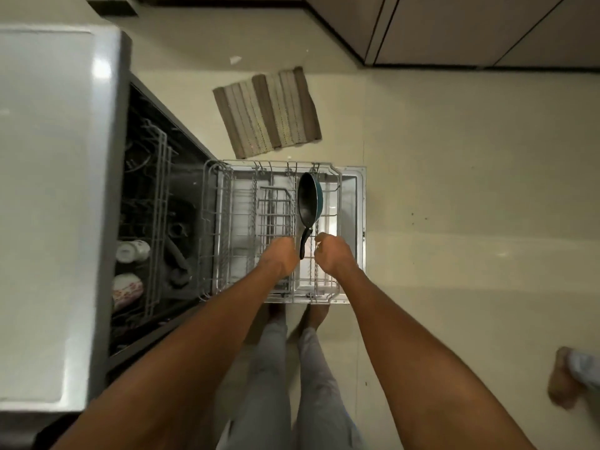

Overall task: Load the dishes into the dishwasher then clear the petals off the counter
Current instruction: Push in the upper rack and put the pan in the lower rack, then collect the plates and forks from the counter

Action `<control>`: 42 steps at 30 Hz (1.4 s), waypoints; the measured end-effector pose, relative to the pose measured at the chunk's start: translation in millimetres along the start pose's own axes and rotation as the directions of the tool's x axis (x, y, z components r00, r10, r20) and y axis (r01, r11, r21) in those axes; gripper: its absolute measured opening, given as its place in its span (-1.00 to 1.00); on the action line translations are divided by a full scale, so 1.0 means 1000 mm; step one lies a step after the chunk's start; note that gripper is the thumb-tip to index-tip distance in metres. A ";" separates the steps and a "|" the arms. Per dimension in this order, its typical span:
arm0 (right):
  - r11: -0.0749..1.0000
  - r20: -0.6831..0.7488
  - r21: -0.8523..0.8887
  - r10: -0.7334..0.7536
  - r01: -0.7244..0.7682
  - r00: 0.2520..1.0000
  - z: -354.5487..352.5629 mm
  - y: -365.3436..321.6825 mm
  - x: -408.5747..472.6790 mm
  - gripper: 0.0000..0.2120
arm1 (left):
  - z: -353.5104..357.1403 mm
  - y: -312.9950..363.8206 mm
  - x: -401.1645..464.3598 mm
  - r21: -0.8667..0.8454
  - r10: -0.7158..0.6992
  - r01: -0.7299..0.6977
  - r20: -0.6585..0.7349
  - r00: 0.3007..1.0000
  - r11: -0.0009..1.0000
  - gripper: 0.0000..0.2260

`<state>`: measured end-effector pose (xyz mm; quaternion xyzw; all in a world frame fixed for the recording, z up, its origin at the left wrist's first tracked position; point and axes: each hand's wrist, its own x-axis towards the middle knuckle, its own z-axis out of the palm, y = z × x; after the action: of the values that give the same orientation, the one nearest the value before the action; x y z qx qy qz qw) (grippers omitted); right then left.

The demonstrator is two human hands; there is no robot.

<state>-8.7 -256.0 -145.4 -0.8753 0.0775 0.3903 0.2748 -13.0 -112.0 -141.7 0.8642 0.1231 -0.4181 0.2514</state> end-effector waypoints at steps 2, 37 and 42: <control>0.999 -0.008 -0.035 -0.010 0.010 1.000 -0.017 -0.008 -0.024 -0.58 | -0.014 -0.003 -0.032 -0.008 -0.026 0.026 -0.027 0.999 1.000 -0.86; 0.337 0.388 -0.529 -0.720 0.779 0.575 0.159 -0.322 -0.360 -0.73 | -0.031 -0.336 -0.527 -0.190 -0.470 0.457 -0.607 0.641 0.869 -0.73; 0.131 0.559 -0.498 -0.707 0.857 0.433 0.216 -0.361 -0.405 -0.74 | -0.001 -0.375 -0.580 -0.374 -0.636 0.530 -0.592 0.495 0.761 -0.76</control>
<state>-297.7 131.5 182.8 -0.7671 -0.5825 0.2602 0.0671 -530.7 203.2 189.9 0.8406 0.5214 -0.1154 0.0910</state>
